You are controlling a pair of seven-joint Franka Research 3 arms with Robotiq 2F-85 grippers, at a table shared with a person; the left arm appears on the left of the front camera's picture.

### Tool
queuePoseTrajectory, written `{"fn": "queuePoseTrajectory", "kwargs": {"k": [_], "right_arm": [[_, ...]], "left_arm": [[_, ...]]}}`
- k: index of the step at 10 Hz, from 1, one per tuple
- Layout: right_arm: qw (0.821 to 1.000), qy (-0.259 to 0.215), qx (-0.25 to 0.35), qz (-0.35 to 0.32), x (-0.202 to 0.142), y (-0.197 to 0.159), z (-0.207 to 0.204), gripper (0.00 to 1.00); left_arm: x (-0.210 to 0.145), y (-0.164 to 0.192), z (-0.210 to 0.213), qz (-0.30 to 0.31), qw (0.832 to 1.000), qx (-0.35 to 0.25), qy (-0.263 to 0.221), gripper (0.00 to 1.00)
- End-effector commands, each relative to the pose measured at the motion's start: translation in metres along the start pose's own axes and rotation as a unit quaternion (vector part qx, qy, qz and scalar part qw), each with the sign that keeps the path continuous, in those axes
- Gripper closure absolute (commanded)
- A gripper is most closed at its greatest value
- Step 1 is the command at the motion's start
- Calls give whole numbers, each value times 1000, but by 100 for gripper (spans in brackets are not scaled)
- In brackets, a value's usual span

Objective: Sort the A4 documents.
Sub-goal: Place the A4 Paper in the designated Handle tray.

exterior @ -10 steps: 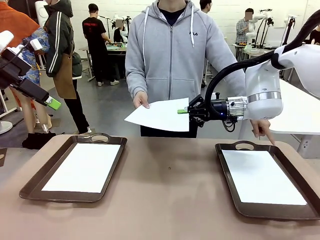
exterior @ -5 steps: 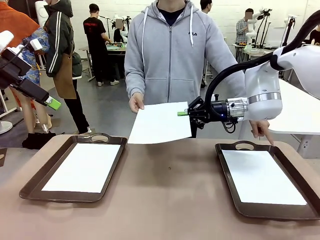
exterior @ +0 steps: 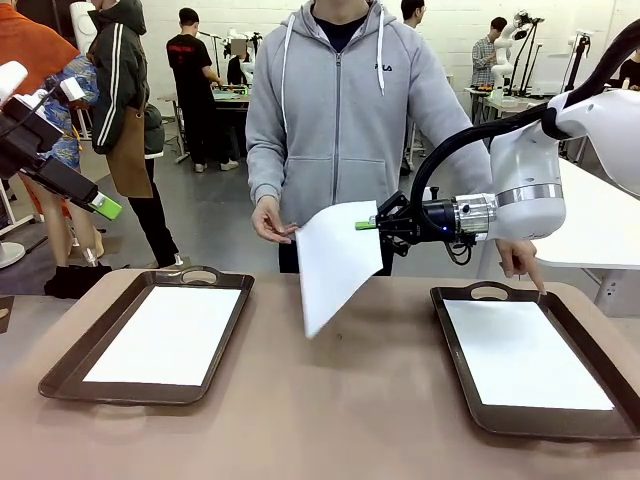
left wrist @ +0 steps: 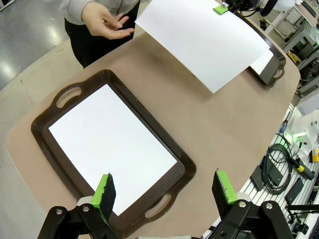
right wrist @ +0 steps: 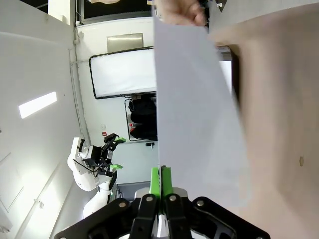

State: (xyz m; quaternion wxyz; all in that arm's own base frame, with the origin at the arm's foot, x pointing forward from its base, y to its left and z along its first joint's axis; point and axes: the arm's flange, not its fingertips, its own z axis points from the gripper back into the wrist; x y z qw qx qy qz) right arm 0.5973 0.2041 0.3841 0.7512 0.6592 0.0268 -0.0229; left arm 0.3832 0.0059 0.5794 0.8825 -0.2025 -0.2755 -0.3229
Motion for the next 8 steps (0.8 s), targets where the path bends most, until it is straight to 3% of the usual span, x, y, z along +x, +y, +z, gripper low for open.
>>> {"fn": "queuePoseTrajectory", "kwargs": {"k": [1,5,6,8], "right_arm": [[1000,-11,5,3,0,1,-1,100],[1000,-11,5,3,0,1,-1,100],[1000,0,0,0,0,0,0,99],[997,59,-34,28,-37,10,34,99]], "left_arm": [[-1,-1,0,0,1000,-2,-1,0],[-1,-1,0,0,1000,-2,-1,0],[-1,-1,0,0,1000,-2,-1,0],[-1,-1,0,0,1000,-2,-1,0]]}}
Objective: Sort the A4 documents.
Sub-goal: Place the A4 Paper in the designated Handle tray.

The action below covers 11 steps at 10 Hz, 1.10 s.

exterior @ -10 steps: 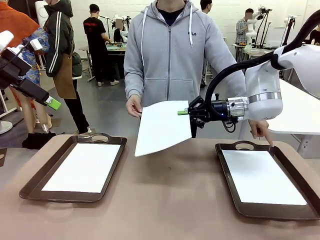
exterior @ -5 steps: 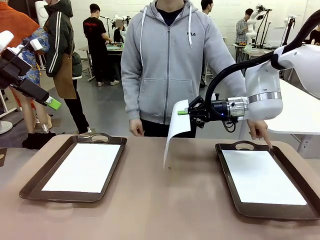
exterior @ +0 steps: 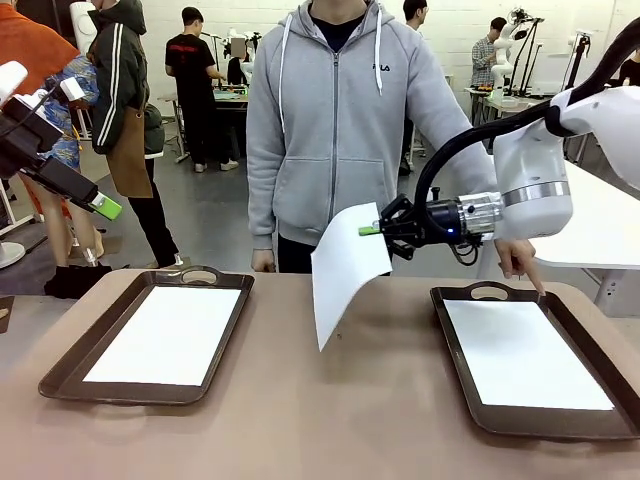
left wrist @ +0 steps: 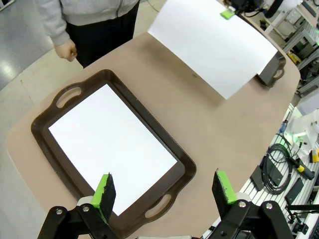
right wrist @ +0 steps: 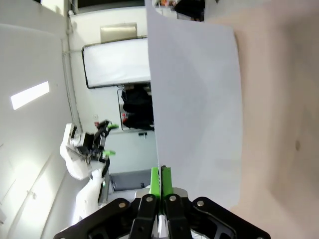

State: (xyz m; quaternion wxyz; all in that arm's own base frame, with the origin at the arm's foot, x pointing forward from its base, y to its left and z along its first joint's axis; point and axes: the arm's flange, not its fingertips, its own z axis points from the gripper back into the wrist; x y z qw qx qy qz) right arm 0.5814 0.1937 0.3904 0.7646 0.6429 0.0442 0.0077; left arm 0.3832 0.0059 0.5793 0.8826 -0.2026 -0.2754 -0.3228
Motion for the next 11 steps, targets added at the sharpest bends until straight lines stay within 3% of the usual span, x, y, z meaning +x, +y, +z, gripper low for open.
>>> {"fn": "queuePoseTrajectory", "kwargs": {"k": [1,6,11], "right_arm": [[999,28,-26,26,-30,9,51,99],[994,-40,-104,10,-43,-1,158,99],[984,-81,-157,-32,-50,-60,219,99]], "left_arm": [[-1,-1,0,0,1000,-2,-1,0],[-1,-1,0,0,1000,-2,-1,0],[-1,-1,0,0,1000,-2,-1,0]]}}
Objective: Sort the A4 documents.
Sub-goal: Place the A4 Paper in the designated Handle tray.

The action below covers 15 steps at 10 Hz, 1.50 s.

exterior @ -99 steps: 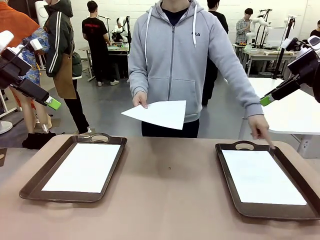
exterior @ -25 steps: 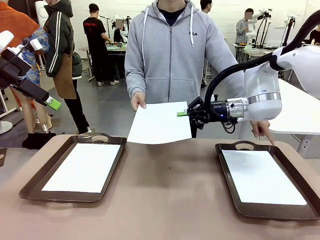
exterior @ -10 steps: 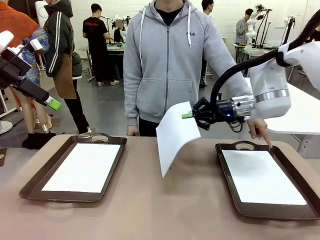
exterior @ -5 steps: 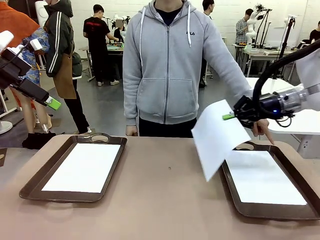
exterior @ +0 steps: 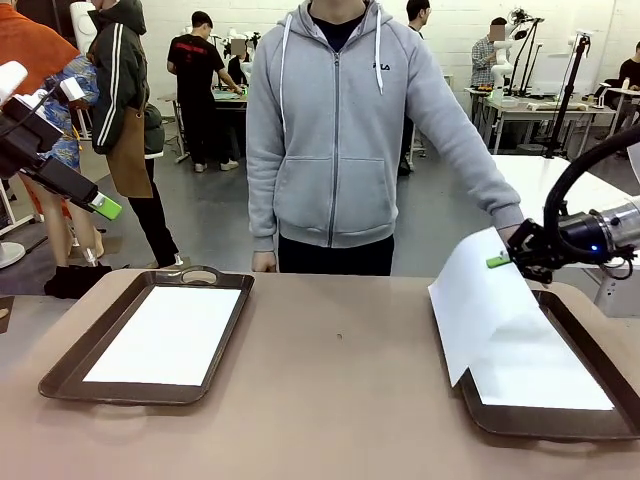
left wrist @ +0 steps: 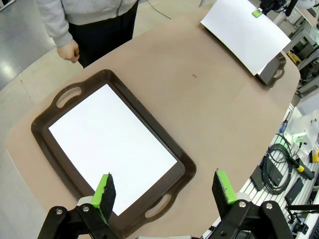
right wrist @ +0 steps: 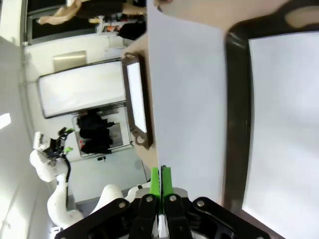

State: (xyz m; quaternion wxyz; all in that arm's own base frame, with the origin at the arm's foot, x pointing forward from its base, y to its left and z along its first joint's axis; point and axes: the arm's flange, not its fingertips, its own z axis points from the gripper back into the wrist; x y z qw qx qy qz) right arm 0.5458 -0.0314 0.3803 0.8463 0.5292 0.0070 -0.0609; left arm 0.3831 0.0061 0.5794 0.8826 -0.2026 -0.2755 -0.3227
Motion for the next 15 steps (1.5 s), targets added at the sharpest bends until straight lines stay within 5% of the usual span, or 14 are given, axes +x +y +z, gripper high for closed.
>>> {"fn": "queuePoseTrajectory", "kwargs": {"k": [1,6,10,15], "right_arm": [[1000,-3,-27,-2,5,-23,5,99],[995,67,-73,29,23,-83,33,99],[983,68,-161,48,28,-99,35,99],[983,32,-179,38,28,-105,33,99]], "left_arm": [[-1,-1,0,0,1000,-2,-1,0],[-1,-1,0,0,1000,-2,-1,0],[-1,-1,0,0,1000,-2,-1,0],[-1,-1,0,0,1000,-2,-1,0]]}}
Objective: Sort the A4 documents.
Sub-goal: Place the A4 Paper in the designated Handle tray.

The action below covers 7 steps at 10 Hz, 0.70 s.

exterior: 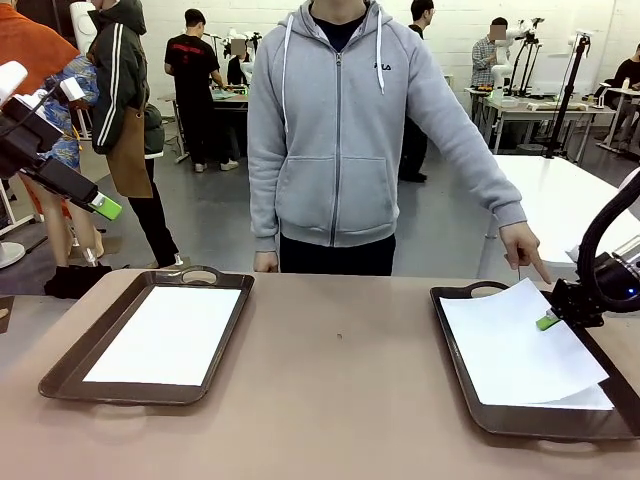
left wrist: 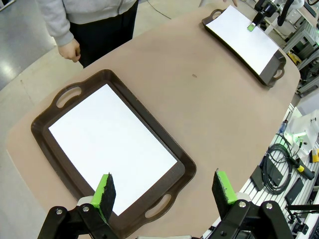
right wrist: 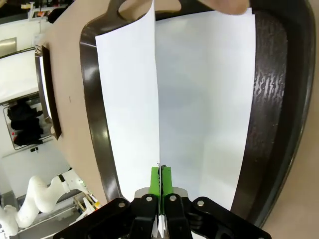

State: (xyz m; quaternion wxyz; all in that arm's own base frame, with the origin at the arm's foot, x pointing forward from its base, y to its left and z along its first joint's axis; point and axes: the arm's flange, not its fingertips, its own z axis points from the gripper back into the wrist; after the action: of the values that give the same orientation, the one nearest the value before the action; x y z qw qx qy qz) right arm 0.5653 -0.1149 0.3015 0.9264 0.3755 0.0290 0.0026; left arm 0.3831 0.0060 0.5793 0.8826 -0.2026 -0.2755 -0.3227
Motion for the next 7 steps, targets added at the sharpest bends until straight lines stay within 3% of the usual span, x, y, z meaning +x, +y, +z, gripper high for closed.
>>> {"fn": "queuePoseTrajectory", "kwargs": {"k": [1,3,4,7], "right_arm": [[1000,-10,-12,-11,-5,2,-6,99],[1000,-9,-16,-10,-5,3,-4,99],[1000,-12,-16,-9,-4,5,-1,86],[999,-19,-28,1,-5,13,11,61]], "left_arm": [[-1,-1,0,0,1000,-2,-1,0],[-1,-1,0,0,1000,-2,-1,0],[-1,-1,0,0,1000,-2,-1,0],[-1,-1,0,0,1000,-2,-1,0]]}}
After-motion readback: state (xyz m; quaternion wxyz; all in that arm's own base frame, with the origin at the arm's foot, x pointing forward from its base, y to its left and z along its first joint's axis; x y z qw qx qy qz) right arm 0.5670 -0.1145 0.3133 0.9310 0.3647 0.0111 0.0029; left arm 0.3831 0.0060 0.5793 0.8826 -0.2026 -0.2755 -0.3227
